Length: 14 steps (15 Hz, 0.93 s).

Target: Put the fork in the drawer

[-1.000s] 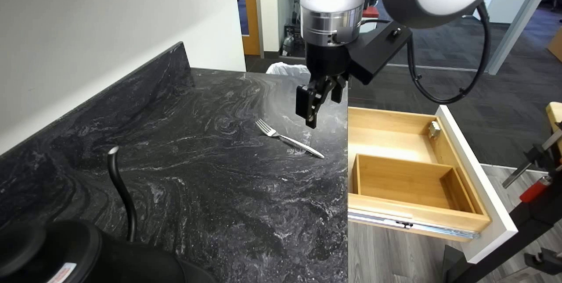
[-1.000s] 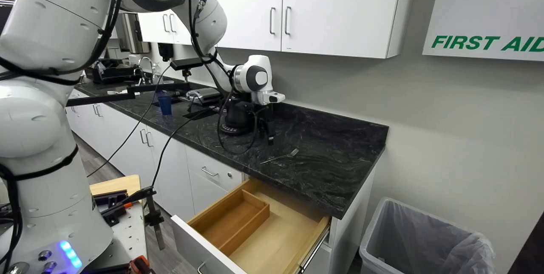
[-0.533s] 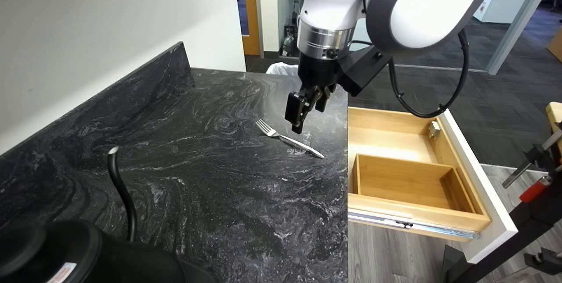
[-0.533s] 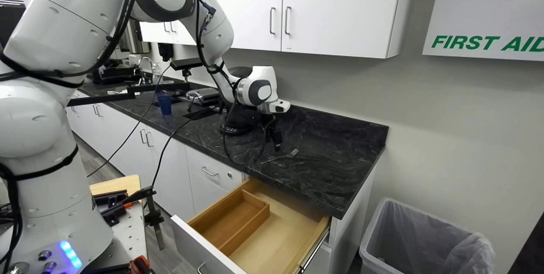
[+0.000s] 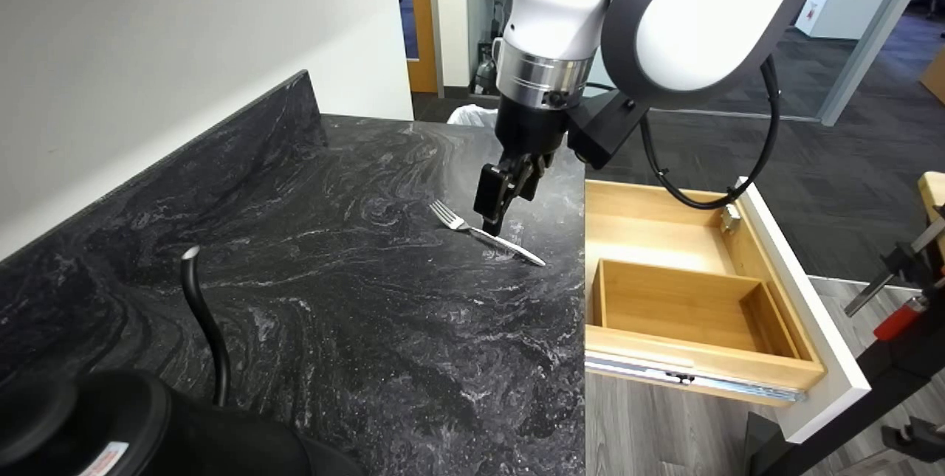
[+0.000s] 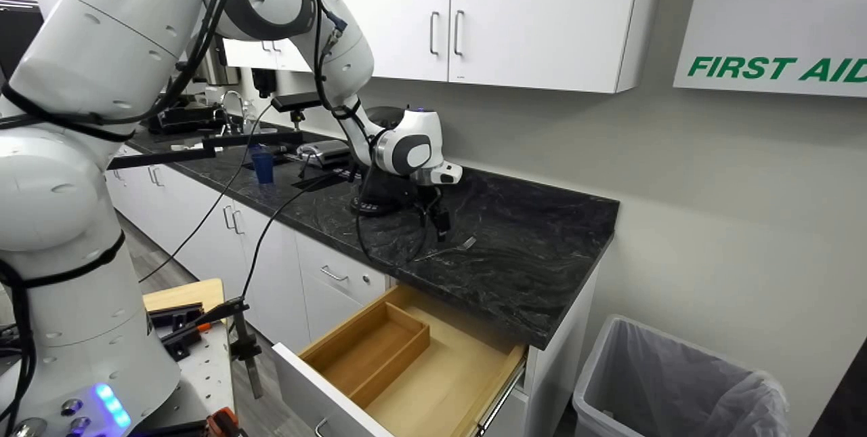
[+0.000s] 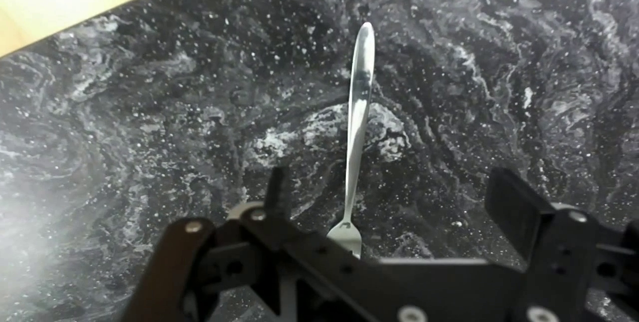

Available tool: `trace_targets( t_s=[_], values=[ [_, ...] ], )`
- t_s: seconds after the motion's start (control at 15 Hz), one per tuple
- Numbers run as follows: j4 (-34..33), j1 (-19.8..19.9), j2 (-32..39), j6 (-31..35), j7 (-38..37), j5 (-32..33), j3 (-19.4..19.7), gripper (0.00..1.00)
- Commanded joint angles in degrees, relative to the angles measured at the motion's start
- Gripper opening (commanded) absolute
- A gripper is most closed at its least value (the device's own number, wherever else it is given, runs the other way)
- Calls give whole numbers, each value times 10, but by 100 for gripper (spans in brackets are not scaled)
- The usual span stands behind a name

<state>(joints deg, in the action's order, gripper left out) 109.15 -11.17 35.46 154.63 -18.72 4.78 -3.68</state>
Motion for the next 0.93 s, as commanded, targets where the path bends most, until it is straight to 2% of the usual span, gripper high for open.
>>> trace_targets(
  t_s=[0.0, 0.27, 0.87],
  values=[
    [-16, -19, 18, 31, 18, -1, 20, 100],
    [-48, -44, 42, 47, 8, 12, 47, 100],
    [-115, -76, 110, 37, -4, 14, 91, 100]
  ],
)
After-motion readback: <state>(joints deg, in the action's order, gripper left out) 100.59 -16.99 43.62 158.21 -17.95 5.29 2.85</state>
